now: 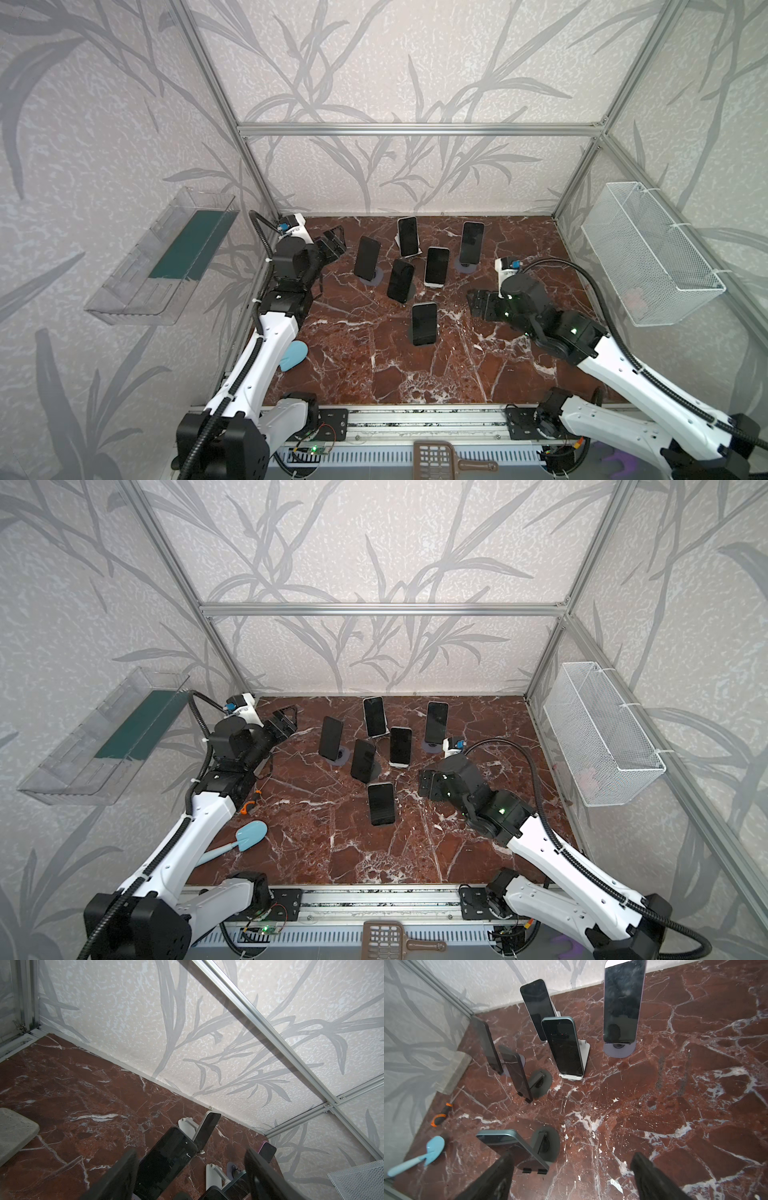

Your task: Remove the phone from the phone stand

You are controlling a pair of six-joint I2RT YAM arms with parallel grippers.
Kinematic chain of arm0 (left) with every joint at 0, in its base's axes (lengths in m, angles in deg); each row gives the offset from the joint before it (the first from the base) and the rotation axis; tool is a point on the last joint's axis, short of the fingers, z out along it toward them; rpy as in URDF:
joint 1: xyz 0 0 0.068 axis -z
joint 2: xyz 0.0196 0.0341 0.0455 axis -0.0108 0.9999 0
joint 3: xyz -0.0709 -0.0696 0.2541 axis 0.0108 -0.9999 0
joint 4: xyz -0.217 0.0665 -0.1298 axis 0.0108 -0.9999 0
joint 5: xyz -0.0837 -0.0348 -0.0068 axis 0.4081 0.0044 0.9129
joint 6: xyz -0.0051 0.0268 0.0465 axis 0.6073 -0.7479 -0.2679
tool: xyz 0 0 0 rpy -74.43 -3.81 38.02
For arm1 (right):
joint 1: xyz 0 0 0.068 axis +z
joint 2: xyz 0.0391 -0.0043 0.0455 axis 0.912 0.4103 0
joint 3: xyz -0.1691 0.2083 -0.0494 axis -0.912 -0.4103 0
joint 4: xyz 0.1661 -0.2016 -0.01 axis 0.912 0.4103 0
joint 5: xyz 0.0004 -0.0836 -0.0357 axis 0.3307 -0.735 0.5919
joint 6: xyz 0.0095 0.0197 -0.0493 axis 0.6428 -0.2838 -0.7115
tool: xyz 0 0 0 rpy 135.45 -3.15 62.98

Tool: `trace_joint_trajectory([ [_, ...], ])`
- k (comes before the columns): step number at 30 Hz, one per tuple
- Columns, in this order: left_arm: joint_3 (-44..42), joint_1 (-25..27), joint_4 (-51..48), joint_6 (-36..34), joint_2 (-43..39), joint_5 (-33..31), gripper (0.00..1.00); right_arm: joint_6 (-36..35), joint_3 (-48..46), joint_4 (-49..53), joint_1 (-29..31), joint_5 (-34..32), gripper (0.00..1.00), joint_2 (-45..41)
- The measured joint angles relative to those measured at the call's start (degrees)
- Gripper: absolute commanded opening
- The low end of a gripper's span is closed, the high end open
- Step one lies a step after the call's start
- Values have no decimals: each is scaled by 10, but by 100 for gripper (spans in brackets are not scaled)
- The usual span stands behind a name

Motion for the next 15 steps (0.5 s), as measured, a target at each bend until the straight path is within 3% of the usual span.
trace_joint_trajectory([
  [3,0,1,6,6,10,24,79,13,32,14,54,-64,96,34],
  [8,-2,10,20,20,12,50,79,34,64,21,87,-119,97,68],
  [15,-3,22,34,44,21,76,77,62,67,29,103,-127,97,82],
])
